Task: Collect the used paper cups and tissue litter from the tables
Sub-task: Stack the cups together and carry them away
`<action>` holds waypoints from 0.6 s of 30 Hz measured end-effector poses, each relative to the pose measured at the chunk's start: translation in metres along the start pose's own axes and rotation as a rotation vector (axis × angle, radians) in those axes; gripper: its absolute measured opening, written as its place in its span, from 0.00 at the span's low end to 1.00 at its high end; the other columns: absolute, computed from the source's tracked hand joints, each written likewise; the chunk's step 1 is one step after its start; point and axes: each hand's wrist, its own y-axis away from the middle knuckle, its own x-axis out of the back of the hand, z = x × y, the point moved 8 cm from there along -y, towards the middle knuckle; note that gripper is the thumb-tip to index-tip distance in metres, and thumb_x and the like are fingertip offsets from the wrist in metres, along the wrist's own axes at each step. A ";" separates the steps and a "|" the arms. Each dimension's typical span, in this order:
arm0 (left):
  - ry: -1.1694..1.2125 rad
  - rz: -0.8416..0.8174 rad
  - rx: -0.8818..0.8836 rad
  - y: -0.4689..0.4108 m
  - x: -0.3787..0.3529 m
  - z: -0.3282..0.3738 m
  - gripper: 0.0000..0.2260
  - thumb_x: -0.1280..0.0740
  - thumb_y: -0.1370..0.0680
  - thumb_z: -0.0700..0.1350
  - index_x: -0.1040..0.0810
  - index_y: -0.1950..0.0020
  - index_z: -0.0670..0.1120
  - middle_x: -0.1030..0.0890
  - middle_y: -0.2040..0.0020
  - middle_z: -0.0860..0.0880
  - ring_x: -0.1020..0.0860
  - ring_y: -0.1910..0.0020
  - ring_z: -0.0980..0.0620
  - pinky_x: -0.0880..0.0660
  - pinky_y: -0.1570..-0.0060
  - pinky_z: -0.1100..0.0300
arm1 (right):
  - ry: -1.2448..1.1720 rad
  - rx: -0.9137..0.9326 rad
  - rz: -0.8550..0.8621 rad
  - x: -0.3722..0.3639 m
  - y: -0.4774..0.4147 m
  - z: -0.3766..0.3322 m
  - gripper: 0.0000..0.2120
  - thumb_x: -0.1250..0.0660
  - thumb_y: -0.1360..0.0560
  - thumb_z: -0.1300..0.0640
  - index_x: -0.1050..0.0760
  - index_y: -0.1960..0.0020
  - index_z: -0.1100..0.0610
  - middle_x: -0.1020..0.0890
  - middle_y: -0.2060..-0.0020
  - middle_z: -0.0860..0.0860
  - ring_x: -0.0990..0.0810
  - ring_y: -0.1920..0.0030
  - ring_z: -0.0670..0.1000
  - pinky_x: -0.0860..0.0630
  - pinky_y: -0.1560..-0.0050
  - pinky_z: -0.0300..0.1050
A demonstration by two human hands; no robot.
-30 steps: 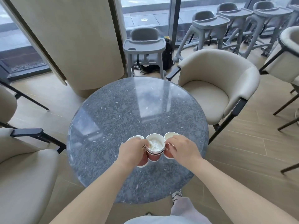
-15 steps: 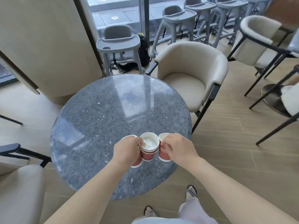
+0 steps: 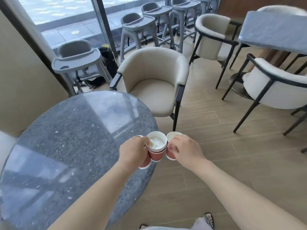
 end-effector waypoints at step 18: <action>-0.022 -0.103 -0.315 -0.078 -0.096 0.358 0.15 0.44 0.27 0.41 0.25 0.49 0.58 0.21 0.49 0.55 0.23 0.52 0.49 0.34 0.62 0.59 | -0.034 -0.331 0.160 0.172 0.094 0.303 0.09 0.38 0.29 0.63 0.21 0.56 0.53 0.21 0.57 0.49 0.24 0.56 0.55 0.28 0.62 0.47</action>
